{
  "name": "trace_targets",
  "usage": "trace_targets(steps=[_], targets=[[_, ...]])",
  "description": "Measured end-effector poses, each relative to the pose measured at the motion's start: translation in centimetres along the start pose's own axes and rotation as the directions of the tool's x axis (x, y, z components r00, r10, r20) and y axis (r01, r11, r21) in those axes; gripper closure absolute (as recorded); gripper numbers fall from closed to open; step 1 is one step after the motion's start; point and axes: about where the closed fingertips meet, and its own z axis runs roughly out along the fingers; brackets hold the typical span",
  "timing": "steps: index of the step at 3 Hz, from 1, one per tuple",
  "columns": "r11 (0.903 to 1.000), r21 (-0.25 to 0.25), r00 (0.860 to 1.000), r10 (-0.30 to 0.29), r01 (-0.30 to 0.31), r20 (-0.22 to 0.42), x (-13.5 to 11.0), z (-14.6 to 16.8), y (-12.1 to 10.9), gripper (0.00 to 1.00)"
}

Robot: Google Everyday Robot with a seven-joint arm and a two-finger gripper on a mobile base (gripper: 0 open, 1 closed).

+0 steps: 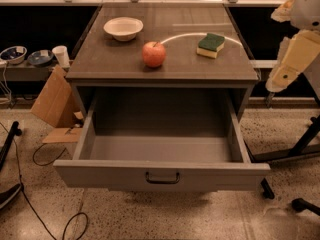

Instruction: Place sponge into top drawer

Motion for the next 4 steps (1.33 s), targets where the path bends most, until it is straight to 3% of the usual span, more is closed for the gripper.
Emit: trace_targets(steps=[2, 3, 4], targets=[[0.9980, 0.010, 0.992, 0.061, -0.062, 0.112, 1.5, 3.2, -7.1, 0.00], [0.9918, 0.017, 0.975, 0.121, -0.126, 0.187, 1.6, 5.5, -9.7, 0.00], [0.9724, 0.042, 0.943, 0.212, -0.229, 0.255, 1.5, 7.0, -11.6, 0.00]])
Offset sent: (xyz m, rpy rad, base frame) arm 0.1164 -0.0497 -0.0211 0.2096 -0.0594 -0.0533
